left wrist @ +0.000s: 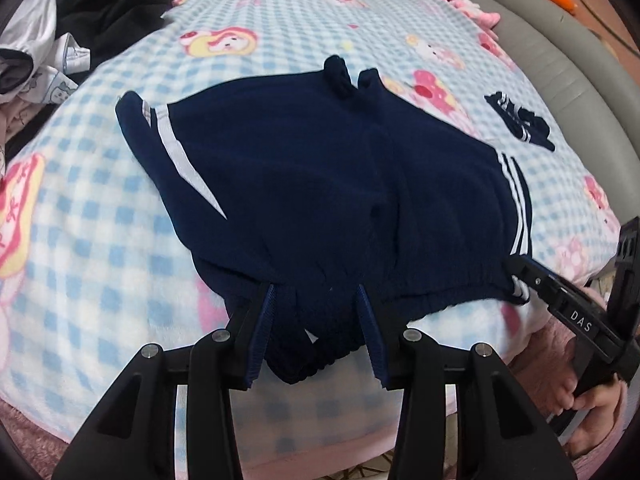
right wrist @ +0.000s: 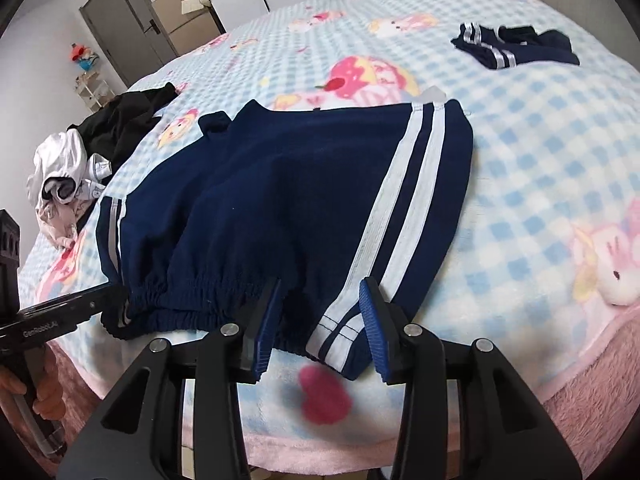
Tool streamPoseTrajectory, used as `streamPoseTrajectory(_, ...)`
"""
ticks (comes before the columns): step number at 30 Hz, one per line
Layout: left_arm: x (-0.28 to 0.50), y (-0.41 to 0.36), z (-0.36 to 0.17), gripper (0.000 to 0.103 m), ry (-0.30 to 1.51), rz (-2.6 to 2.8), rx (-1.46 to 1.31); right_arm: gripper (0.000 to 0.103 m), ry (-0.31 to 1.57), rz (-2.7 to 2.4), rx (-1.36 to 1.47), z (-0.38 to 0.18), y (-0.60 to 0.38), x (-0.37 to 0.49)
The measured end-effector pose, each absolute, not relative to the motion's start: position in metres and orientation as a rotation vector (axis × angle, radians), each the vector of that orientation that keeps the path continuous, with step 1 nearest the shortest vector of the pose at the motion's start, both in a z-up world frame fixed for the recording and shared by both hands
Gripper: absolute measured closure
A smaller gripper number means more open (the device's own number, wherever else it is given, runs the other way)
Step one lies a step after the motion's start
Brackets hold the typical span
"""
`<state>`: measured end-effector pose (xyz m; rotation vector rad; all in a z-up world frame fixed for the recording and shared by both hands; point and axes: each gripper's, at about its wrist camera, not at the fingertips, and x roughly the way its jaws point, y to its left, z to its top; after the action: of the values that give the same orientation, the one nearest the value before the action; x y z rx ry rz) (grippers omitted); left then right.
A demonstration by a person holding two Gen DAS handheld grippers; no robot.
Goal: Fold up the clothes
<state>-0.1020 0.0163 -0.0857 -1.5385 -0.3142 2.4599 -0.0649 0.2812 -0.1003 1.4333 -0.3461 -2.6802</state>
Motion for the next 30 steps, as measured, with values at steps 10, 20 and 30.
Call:
streamPoseTrajectory(10, -0.077, -0.005, -0.083, 0.057, -0.369, 2.468, -1.484, 0.064, -0.309, -2.629, 1.499, -0.107, 0.296, -0.056)
streamPoseTrajectory(20, -0.104, 0.024, -0.074, 0.057, -0.243, 2.473, -1.372, 0.063, -0.202, -2.588, 1.303, -0.066, 0.247, -0.077)
streamPoseTrajectory(30, -0.06, -0.044, -0.075, 0.057, -0.405, 2.66, -1.471, 0.063, -0.074, -2.557, 1.41, -0.102, 0.225, -0.077)
